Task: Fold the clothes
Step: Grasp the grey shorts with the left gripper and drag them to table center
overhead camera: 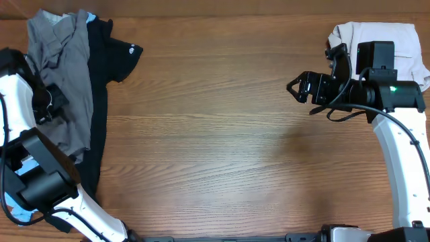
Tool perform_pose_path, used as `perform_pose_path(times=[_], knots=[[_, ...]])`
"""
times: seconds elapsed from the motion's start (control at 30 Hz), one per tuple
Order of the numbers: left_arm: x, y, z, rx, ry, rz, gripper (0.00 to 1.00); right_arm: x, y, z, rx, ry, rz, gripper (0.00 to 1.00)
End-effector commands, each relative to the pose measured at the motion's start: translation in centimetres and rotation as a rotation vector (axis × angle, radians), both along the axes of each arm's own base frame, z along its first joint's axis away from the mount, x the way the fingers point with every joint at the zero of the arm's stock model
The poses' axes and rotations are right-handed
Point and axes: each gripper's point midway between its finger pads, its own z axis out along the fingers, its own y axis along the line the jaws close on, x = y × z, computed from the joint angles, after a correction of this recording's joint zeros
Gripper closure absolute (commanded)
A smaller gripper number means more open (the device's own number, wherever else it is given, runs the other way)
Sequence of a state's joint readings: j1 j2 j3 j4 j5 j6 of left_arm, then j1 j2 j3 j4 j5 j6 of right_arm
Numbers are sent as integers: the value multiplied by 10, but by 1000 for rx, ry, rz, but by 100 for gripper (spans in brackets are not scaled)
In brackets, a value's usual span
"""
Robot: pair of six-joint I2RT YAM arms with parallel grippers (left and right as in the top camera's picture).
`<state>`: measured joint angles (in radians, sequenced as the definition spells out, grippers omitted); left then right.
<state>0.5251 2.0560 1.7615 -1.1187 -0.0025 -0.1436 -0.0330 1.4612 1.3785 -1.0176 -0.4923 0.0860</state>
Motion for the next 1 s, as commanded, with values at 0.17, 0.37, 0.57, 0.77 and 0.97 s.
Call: perform_pose_path(times=[0.17, 0.37, 0.57, 0.77, 0.97], knots=[[56, -141, 122, -127, -247, -346, 96, 3, 1, 6, 6, -18, 8, 5], [70, -272, 147, -148, -321, -650, 96, 3, 0, 7, 19, -9, -16, 11], [75, -390, 166, -193, -464, -840, 96, 3, -16, 22, 43, -21, -72, 12], [70, -487, 215, -370, -688, -980, 96, -2, -53, 32, 42, -19, -180, 12], [75, -511, 253, -450, -818, -952, 96, -10, -79, 27, 45, 25, -257, 12]])
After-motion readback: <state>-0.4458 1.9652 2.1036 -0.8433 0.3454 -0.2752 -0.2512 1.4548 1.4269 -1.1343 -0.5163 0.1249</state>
